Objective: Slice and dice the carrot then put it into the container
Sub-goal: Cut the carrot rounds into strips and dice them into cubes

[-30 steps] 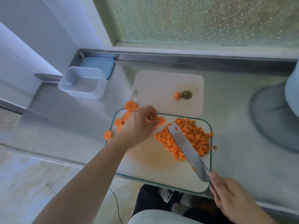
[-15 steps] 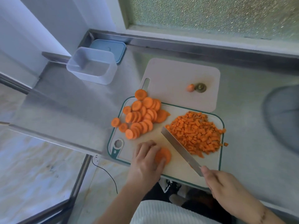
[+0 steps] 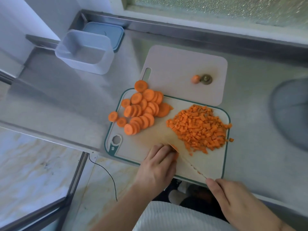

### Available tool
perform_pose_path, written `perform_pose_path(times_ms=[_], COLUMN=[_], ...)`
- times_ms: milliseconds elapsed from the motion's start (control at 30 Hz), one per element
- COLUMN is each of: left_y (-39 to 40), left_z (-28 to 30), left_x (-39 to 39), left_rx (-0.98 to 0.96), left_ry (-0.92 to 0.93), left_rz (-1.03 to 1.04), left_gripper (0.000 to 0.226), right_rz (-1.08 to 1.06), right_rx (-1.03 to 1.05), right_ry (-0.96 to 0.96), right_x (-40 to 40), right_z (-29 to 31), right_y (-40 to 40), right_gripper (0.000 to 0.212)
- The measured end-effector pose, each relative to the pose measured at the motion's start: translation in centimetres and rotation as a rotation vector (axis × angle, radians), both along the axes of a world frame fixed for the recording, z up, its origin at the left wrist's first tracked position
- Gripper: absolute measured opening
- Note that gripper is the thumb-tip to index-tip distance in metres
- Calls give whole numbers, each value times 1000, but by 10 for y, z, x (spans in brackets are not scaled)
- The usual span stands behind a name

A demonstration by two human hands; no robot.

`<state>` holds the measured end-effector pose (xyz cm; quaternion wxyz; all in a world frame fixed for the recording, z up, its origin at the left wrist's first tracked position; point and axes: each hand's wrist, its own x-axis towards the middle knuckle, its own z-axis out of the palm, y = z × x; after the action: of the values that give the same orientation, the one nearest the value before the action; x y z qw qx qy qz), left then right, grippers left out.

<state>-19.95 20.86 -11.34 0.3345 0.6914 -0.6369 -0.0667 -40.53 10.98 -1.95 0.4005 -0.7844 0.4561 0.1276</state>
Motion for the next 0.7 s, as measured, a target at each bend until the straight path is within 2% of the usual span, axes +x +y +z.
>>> perform_pose_path(times_ms=[200,433,600,700], left_y=[-2,0,1,2], left_z=[2,4,0,-1], left_x=[3,9,5,4], left_rx=[-2,-24,-30,-32], left_ry=[17,-34,-3,28], left_rz=[-6,-14,8,13], left_gripper=[18,13,9,11], right_rz=[64,-21,-7,59], right_rx=[5,51,26,39], right_ry=[25,-61,16,102], right_x=[22,13,-3,9], right_z=[-1,3,1,4], right_y=[-4,-5,3,3], right_gripper=[60,62,78,68])
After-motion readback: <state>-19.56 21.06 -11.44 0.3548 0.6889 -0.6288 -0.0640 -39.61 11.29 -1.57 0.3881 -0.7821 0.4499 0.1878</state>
